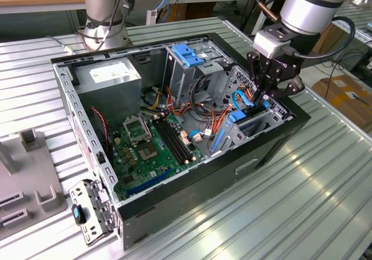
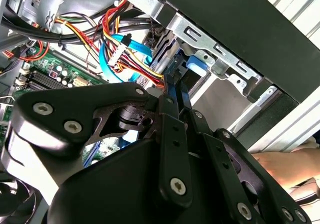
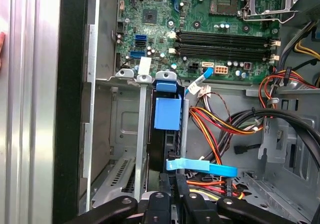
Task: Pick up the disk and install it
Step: 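Insert the second disk wire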
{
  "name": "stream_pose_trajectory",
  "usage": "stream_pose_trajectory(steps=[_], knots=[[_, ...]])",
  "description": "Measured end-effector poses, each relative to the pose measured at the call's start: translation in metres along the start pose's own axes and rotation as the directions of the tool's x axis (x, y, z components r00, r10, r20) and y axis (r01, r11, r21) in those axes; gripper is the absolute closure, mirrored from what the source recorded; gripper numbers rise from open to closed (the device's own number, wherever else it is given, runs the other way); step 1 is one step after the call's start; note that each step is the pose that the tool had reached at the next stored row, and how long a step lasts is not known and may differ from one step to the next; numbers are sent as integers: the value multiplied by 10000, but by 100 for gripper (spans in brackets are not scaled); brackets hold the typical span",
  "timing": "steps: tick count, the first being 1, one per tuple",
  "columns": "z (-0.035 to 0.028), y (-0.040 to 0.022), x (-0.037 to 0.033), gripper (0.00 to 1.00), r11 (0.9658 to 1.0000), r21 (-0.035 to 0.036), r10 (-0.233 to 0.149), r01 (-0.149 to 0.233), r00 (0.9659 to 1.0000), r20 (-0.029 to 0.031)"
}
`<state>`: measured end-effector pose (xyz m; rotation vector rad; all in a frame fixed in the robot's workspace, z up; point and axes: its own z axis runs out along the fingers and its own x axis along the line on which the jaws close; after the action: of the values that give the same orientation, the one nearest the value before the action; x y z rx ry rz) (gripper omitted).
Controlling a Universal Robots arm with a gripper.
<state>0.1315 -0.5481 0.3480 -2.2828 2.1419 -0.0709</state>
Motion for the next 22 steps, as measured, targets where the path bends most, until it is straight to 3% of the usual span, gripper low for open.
stream_pose_trajectory(steps=[22], knots=[[21, 1, 0, 84, 10000, 0, 0, 0, 10000, 0]])
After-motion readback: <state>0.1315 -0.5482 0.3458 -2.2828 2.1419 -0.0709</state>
